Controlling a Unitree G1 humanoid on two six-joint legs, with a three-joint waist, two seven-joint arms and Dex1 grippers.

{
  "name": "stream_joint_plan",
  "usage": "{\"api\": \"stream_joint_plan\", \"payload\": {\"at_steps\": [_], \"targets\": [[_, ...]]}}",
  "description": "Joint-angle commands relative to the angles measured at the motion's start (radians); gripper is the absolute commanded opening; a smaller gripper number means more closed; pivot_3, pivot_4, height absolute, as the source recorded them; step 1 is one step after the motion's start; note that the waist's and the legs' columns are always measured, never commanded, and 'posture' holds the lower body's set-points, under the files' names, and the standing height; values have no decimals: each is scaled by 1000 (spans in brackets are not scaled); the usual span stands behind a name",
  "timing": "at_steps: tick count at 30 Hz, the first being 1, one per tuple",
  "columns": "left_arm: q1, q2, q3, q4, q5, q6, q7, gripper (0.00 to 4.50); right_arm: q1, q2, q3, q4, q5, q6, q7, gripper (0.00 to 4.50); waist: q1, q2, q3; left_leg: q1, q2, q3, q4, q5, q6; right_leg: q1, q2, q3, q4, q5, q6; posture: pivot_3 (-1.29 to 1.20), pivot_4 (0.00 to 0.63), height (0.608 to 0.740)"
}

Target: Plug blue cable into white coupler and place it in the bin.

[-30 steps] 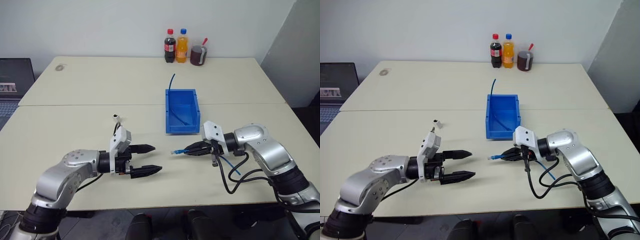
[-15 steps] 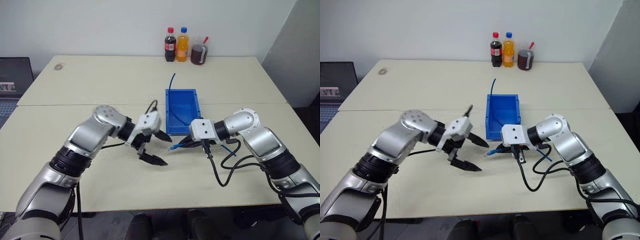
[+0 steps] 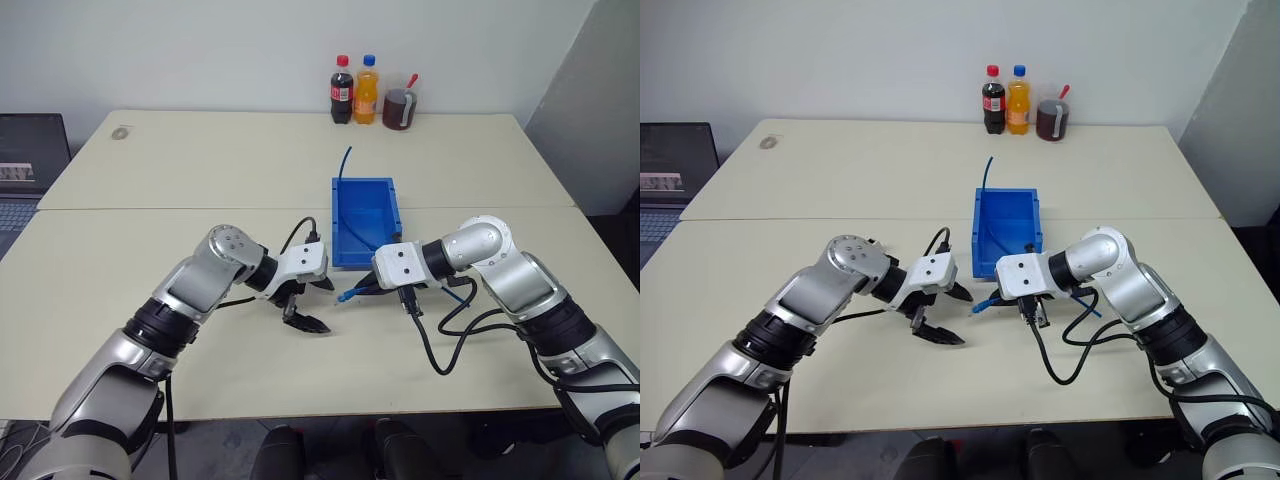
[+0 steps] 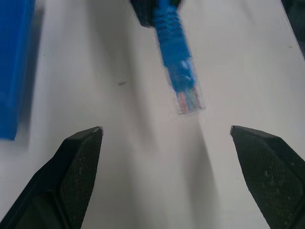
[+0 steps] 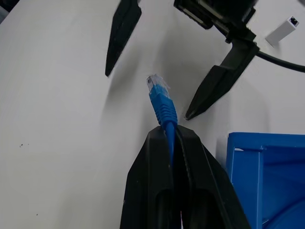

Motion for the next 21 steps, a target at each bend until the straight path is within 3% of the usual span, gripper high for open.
{"api": "stream_joint_plan", "payload": {"at_steps": [1, 7, 8, 21], "targets": [[-31, -18, 38, -53, -42, 89, -6, 4500, -24, 4, -12, -29, -13, -36, -11, 15, -1, 0, 0, 0, 0, 0, 0, 0, 0, 0, 0, 0, 0, 0, 0, 0, 150, 740], [-55, -7, 36, -69, -55, 126, -31, 4500, -18, 11, -6, -10, -34, -63, -20, 15, -1, 0, 0, 0, 0, -1, 0, 0, 0, 0, 0, -1, 1, 0, 0, 0, 150, 740], [-56, -2, 33, -64, -51, 122, -34, 4123, -18, 12, -6, -8, -36, -66, -20, 0, -1, 0, 0, 0, 0, -1, 0, 0, 0, 0, 0, -1, 1, 0, 0, 0, 150, 740], [-50, 10, 26, -74, -54, 133, -56, 1331, -8, 8, -10, -16, -43, -70, -14, 0, -1, 0, 0, 0, 0, -1, 0, 0, 0, 0, 0, -1, 1, 0, 0, 0, 150, 740]]}}
